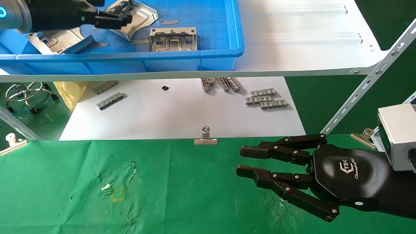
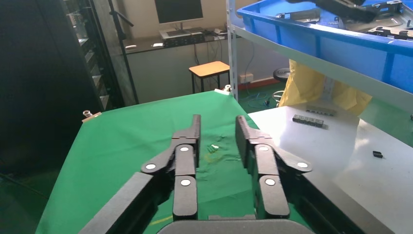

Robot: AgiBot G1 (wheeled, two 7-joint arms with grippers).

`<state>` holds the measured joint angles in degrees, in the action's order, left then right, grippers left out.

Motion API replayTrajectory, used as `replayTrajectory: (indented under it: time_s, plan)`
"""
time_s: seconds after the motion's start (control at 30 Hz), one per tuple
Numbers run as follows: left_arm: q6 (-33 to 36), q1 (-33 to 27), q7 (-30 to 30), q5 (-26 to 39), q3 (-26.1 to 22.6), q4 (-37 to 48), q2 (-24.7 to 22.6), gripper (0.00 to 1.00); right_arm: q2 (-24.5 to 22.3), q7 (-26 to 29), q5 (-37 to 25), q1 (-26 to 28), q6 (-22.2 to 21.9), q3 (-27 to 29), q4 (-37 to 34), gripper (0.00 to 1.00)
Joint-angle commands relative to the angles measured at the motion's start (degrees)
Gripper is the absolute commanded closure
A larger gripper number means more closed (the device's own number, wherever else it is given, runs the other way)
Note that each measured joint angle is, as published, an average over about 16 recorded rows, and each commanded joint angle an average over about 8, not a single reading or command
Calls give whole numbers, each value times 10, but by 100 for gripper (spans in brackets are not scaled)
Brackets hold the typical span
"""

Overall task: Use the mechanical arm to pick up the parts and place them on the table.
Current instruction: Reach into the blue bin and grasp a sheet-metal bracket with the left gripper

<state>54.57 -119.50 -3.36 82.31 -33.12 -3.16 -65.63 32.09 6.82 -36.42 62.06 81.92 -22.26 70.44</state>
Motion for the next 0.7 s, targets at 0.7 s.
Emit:
replayTrajectory:
  time_s: [0.7]
  plan:
    - [-16, 6, 24, -16, 11, 23, 9, 100, 0, 0, 0, 0, 0, 0, 0, 0]
